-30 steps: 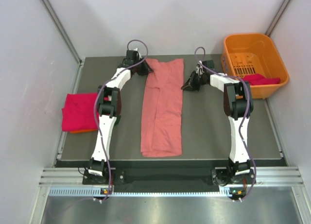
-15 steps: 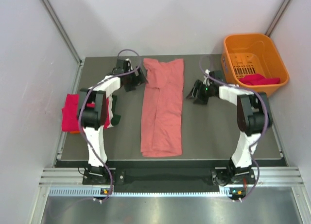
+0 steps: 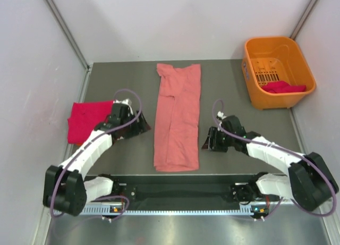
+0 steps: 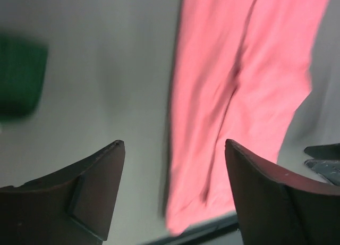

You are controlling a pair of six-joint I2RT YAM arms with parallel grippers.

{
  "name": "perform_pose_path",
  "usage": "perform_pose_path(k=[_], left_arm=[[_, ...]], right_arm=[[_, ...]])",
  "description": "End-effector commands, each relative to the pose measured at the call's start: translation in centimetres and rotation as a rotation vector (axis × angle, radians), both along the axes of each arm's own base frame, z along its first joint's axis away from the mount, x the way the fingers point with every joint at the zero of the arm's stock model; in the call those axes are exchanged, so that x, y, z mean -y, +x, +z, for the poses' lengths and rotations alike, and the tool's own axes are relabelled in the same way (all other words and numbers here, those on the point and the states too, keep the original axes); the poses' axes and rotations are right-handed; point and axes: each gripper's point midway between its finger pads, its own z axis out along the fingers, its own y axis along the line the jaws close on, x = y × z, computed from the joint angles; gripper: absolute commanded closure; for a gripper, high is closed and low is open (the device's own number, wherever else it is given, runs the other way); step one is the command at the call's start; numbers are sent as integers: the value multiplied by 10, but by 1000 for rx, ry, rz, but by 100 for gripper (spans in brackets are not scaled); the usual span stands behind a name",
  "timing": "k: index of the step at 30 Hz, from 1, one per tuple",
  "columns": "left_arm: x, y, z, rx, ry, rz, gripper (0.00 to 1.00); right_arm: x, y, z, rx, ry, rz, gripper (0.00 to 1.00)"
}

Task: Fold and stack the t-shirts
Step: Fold the tshirt

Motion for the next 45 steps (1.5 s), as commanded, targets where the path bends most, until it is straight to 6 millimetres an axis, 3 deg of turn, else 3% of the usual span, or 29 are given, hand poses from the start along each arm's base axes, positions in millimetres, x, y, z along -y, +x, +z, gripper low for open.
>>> perform_pose_path(k=[1,5,8,14,21,24,28,30,34,38,45], left_arm=[[0,-45,-24,-101,-21,-11,23],[21,-81,-34,-136,-52,-73,24],[27,-94,-44,-153,-45,-71,25],[34,-108,-68,-214,-69,-81,34],[42,-118,-75,-246,-66,-114,39],[45,-122,-75,-251,-72,-126,45],[46,-125,-75,-251,-79,-136,51],[47,-126,-74,-254,-86,-144,53],[53,-131,-76,-277,-108,-171,54],[58,-140,-83,-312,-123,-185,66],[64,-151,-82,-331,-147,-195,62]], right_arm=[[-10,-6,8,46,33,-40,48],[-12,-23,-6,11,33,-36,53],[-19,-35,-15,-19,52,-18,54],[-37,-53,-21,-50,78,30,55],[-58,-73,-24,-94,42,56,57],[-56,-76,-29,-95,-2,30,60],[-54,-80,-33,-92,-15,21,93],[-53,-82,-32,-93,-16,22,100],[-51,-82,-28,-77,-20,19,100],[-49,-82,-29,-74,-26,23,100],[-49,-83,-30,-71,-23,24,100]])
